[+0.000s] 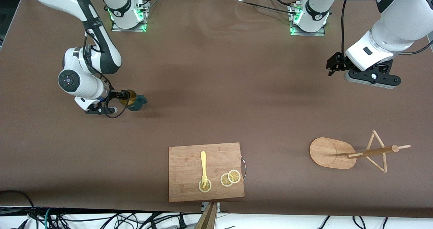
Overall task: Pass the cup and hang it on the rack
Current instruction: 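Move the right gripper over the teal mug and lower onto its rim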
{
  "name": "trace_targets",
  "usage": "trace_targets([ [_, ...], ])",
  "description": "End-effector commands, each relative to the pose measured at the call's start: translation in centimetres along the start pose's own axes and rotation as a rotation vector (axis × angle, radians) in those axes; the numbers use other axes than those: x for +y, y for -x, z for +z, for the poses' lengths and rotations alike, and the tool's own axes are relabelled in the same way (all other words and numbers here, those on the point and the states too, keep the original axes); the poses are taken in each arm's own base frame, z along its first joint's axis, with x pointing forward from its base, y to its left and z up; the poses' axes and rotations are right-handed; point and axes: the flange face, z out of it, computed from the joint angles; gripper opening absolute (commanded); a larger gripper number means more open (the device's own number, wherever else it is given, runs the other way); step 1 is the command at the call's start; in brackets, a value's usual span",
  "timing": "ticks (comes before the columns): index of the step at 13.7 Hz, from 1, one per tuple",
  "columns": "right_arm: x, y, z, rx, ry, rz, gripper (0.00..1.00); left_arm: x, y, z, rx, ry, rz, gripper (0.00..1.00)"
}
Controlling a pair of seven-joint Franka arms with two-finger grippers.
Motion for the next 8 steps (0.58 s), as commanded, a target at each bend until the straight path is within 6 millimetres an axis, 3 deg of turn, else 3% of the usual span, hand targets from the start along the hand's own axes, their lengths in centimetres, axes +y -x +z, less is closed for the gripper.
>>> trace_targets([
  [1, -0.3, 0.6, -0.6, 0.019, -0.015, 0.013, 0.00, 0.1, -0.3, -0.3, -0.003, 0.008, -0.009, 1.00],
  [6, -0.4, 0.1, -1.3, 0.033, -0.016, 0.014, 0.00, 0.0, -0.3, -0.2, -0.006, 0.008, -0.010, 1.00],
  [8, -0.5, -0.6, -2.5, 0.056, -0.019, 0.010, 0.00, -0.1, -0.3, -0.3, -0.004, 0.008, -0.012, 1.00],
])
